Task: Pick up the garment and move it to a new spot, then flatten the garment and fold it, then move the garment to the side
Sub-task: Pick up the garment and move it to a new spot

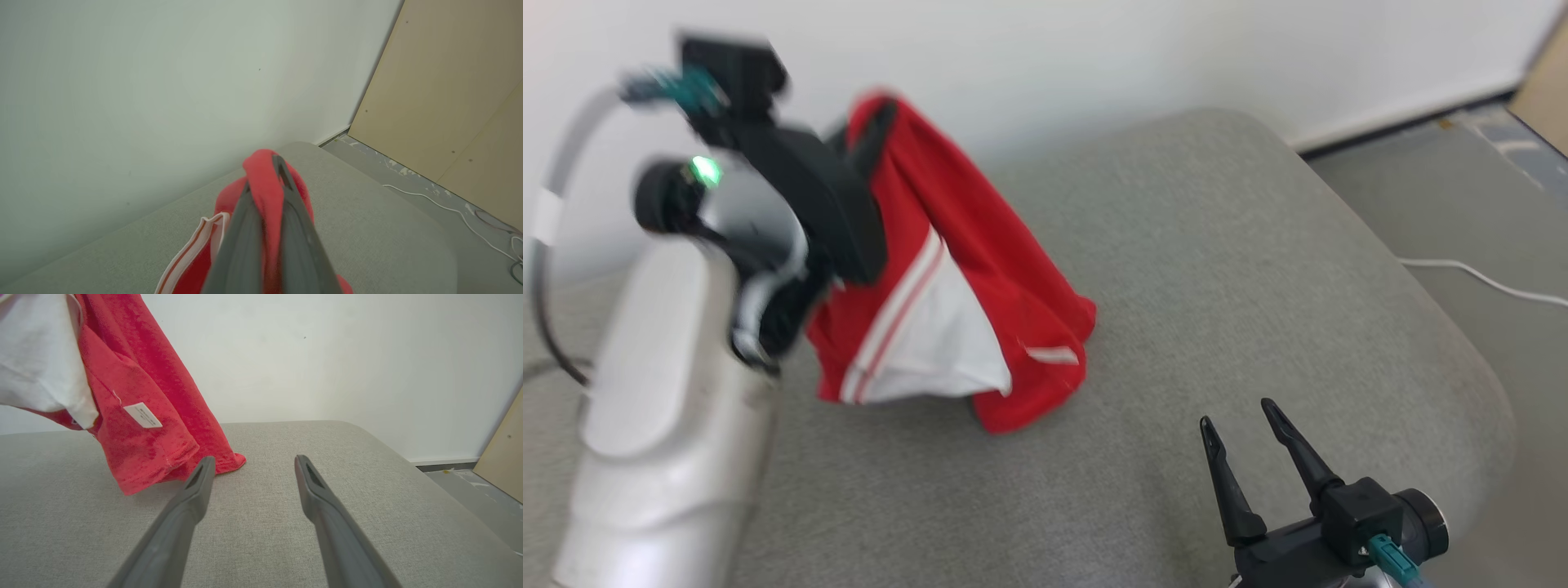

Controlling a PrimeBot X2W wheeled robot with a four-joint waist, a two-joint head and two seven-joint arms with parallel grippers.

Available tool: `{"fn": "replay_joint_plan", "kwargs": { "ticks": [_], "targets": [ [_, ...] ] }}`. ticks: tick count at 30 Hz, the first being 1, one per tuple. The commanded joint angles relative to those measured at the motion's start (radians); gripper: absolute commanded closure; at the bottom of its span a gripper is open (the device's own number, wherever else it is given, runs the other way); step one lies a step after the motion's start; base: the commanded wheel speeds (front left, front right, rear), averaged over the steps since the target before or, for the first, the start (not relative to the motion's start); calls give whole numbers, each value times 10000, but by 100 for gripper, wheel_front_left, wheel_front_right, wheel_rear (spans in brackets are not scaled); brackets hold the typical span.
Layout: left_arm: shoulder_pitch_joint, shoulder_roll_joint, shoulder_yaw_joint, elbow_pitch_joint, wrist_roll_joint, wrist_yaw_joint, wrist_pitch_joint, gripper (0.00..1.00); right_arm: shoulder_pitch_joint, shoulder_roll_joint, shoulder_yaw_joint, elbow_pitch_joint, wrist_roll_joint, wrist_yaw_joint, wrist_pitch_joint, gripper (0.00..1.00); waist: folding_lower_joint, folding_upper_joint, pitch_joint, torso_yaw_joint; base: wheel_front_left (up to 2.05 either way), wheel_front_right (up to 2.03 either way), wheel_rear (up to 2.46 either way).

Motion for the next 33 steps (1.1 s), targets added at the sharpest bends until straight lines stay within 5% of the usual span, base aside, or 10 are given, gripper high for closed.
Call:
{"fn": "replay_joint_plan", "kwargs": {
  "ticks": [1,6,7,8,9,18,24,33],
  "targets": [
    [530,17,-229,538,345,-34,-388,100,-148,-1,26,-19,60,-25,-86,0,-1,0,846,-781,0,0,0],
    [1254,-122,-732,1749,1002,115,-1449,100,-167,-4,-57,42,-4,-25,-110,0,-1,0,974,-724,0,0,0],
    [1523,-283,-810,2273,1107,247,-2092,71,-191,-4,-121,58,-71,-25,-99,0,-1,0,986,-608,0,0,0],
    [1523,-283,-810,2273,1107,247,-2092,71,-191,-4,-121,58,-71,-25,-99,0,-1,0,986,-608,0,0,0],
    [1772,-490,-803,2697,1091,317,-2758,0,-189,-4,-240,46,-151,-25,-65,0,-1,0,963,-400,0,0,0],
    [2622,-904,-793,2899,1188,418,-6017,0,175,-7,-1324,-234,-600,-25,111,0,-1,0,223,1199,0,0,0],
    [3582,-534,-546,2316,1405,667,-6820,0,379,-10,-1755,-420,-804,-25,274,0,-1,0,-315,1948,0,0,0],
    [6283,169,540,-309,1685,1286,-6973,0,737,-7,-2397,-573,-915,-25,459,0,-1,0,-932,2923,0,0,0]
  ]
}}
